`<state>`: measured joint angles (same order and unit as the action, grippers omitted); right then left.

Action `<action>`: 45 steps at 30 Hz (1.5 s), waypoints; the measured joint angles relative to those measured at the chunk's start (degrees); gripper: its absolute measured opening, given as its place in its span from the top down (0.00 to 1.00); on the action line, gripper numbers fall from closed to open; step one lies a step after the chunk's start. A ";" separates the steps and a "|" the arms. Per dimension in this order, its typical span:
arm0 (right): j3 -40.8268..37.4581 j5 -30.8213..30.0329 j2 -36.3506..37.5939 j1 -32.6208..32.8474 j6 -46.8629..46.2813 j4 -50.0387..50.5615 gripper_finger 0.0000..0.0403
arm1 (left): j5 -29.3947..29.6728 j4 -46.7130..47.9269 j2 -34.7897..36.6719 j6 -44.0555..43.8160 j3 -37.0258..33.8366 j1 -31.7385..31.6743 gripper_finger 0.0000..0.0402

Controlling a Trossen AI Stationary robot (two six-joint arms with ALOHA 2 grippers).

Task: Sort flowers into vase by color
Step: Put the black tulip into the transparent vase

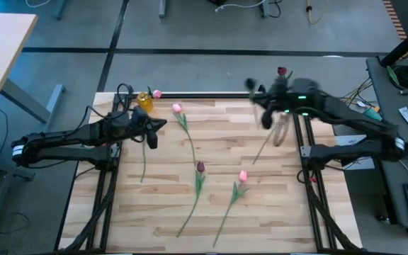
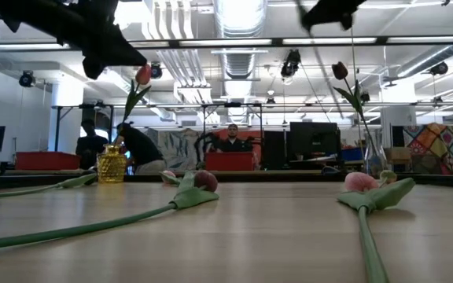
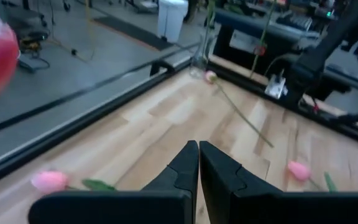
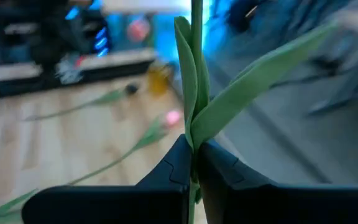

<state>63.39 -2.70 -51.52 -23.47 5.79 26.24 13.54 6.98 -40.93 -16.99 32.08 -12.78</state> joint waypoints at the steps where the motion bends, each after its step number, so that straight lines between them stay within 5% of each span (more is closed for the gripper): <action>1: -0.69 -1.85 2.50 -0.76 1.09 -0.01 0.98 | 0.64 -0.67 0.00 -0.02 0.00 -0.02 1.00; 9: -7.93 -19.82 17.09 -4.15 8.79 -2.81 0.98 | 4.50 -2.05 -0.02 1.30 0.00 -0.09 1.00; 17: -16.97 -31.97 21.31 -5.80 15.75 -17.78 0.98 | 5.59 -2.08 -0.11 1.46 0.00 -0.11 1.00; 30: -27.32 -32.38 17.85 -16.30 15.86 -34.99 0.98 | 6.95 -2.06 -0.24 1.46 0.00 -0.20 1.00; 45: -31.99 -31.87 12.87 -22.49 11.77 -41.16 0.98 | 6.93 -1.86 -0.24 1.47 0.04 -0.48 1.00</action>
<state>31.40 -34.57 -38.66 -45.97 17.56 -14.92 20.47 5.12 -41.17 -15.52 32.12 -13.26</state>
